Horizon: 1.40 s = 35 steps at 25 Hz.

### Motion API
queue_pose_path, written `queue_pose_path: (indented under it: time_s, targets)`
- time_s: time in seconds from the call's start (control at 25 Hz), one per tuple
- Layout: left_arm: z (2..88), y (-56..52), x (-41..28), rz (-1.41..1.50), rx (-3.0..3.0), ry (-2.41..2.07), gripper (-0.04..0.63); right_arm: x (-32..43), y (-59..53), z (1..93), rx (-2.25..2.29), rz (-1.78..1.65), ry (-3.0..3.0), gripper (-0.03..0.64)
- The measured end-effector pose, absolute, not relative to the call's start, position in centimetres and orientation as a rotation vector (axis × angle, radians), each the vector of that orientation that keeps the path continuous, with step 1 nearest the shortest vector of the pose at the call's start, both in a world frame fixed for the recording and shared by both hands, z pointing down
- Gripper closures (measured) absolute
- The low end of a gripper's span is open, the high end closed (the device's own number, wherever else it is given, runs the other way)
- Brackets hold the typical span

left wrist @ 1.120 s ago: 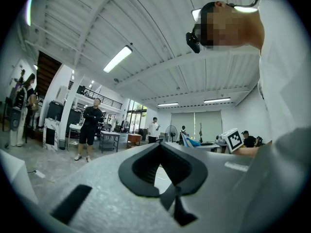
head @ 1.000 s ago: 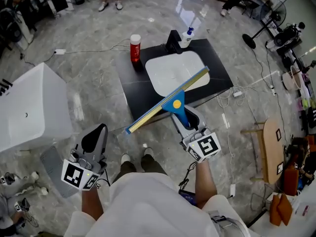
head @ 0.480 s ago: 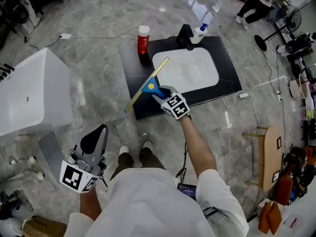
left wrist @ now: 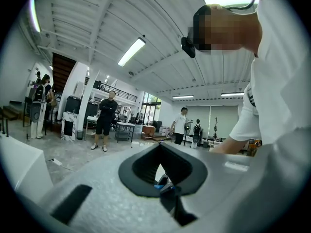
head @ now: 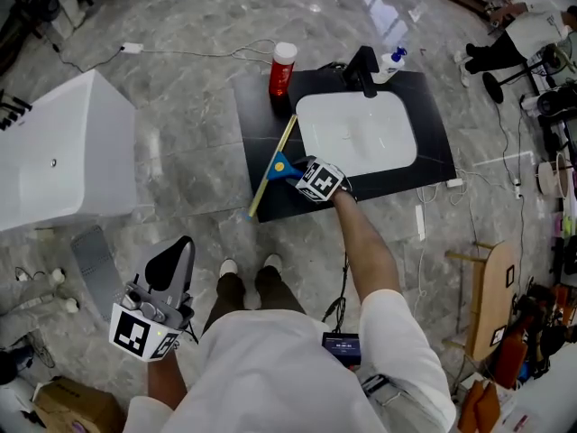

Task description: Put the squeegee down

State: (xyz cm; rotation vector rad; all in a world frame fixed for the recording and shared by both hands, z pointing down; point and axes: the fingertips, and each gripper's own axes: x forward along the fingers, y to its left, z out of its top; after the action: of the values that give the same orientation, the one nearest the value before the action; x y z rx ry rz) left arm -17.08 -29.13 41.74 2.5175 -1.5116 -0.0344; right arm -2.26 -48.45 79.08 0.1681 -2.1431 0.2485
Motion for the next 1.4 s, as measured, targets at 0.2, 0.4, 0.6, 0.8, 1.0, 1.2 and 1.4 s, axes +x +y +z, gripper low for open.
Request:
queue_pose_path:
  time_s: [0.2, 0.4, 0.6, 0.8, 1.0, 1.2, 1.4]
  targets:
    - [41.8, -29.8, -17.0, -0.042, 2.530, -1.494, 0.594, -2.2, -48.6, 79.4, 0.138, 0.239, -2.121, 0.466]
    - [41.5, -29.7, -16.5, -0.049, 2.550, -1.468, 0.594, -1.2, -48.8, 79.1, 0.227, 0.238, -2.116, 0.369]
    - [41.5, -29.5, -16.6, -0.051, 2.553, -1.465, 0.594, 0.0, -49.4, 75.9, 0.397, 0.219, -2.215, 0.351]
    - [40.8, -29.7, -16.4, -0.066, 2.587, -1.432, 0.594, -0.3, -48.0, 64.5, 0.679, 0.117, -2.486, 0.395]
    - [40.2, -30.2, -15.9, -0.079, 2.624, -1.383, 0.594, 0.8, -43.0, 50.8, 0.906, 0.032, -2.722, 0.418]
    - [39.7, -30.3, -15.0, -0.082, 2.653, -1.353, 0.594, 2.1, -38.3, 40.8, 1.107, -0.073, -2.902, 0.454]
    - [40.2, -31.0, -12.7, -0.102, 2.704, -1.272, 0.594, 3.6, -35.1, 35.6, 1.192, -0.177, -2.938, 0.474]
